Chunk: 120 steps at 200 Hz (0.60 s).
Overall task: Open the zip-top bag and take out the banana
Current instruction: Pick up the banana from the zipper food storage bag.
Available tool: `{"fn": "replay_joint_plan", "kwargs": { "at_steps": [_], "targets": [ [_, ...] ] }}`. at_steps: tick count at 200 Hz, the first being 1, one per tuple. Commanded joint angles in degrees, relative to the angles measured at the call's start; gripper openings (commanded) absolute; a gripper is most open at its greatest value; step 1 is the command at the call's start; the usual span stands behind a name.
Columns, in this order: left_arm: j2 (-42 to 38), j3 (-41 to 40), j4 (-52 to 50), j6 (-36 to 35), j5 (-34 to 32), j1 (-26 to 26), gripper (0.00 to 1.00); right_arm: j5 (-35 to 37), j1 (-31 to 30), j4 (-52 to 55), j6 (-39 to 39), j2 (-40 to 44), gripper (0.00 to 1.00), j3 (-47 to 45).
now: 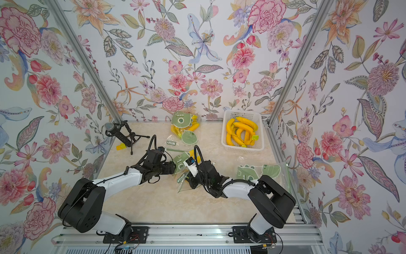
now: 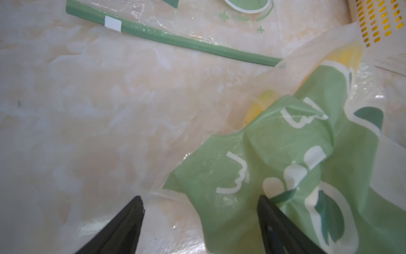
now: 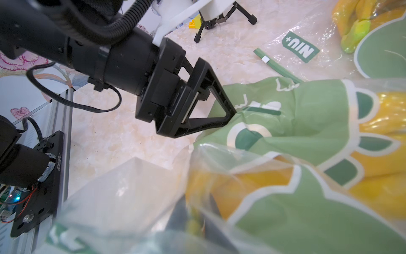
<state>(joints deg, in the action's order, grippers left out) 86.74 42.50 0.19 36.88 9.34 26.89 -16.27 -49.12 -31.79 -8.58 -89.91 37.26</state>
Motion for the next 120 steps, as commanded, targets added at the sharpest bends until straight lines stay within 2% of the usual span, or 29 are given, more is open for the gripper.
{"fn": "replay_joint_plan", "kwargs": {
  "at_steps": [1, 37, 59, 80, 120],
  "targets": [
    [2.5, -0.7, 6.5, 3.5, 4.5, -0.2, 0.75, -0.3, -0.6, 0.3, -0.8, -2.1, 0.10, -1.7],
    [5.4, -0.5, 8.0, 4.6, 4.5, -0.2, 0.54, -0.1, -0.9, -1.1, -1.3, -2.8, 0.09, -2.4],
    [5.3, 0.0, 8.1, 5.2, 3.5, -0.2, 0.34, 0.6, -1.0, -0.7, -0.8, -2.4, 0.08, -2.5],
    [4.9, 2.4, 5.0, 4.5, -0.4, -0.3, 0.18, 1.2, -1.1, 0.4, -0.1, -1.2, 0.07, -2.7],
    [3.7, 5.0, 1.1, 2.8, -5.1, -4.2, 0.04, 1.1, -1.8, 4.0, 2.5, 2.6, 0.07, -3.1]
  ]
}}
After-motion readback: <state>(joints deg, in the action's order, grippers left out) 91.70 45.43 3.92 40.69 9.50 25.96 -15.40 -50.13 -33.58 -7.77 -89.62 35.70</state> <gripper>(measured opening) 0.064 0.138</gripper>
